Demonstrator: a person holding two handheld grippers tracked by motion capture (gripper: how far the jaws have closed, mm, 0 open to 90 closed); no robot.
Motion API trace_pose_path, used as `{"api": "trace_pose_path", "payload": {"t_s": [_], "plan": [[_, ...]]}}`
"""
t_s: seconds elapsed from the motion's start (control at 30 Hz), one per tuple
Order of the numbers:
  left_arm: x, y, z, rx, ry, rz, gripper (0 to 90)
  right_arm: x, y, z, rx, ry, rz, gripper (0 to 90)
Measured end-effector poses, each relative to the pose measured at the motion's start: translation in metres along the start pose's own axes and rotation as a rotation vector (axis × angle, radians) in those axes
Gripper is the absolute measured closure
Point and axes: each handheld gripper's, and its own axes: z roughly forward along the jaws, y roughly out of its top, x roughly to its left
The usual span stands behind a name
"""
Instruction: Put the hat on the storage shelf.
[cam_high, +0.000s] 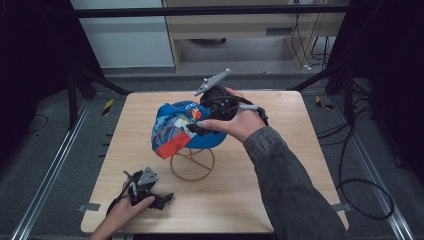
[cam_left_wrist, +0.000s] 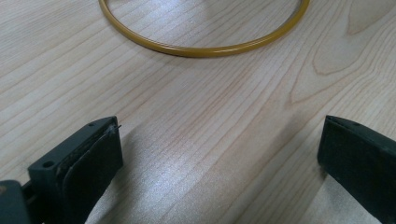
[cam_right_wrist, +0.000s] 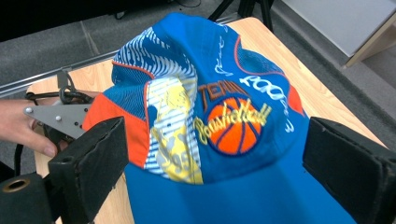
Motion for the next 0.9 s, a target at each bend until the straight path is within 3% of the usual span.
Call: {"api": "trace_pose_path", "payload": {"t_s": [0.63,0.9], "plan": [[0.000,0.000,0.000,0.001,0.000,0.002,0.0,-0.006,-0.029,-0.032,-0.025,-0.038,0.039,5.5],[0.000,0.000,0.000,-0.003,0.003,0.003,0.0,-0.010,-0.049,-0.054,-0.084,-0.092,0.070,5.5]]}}
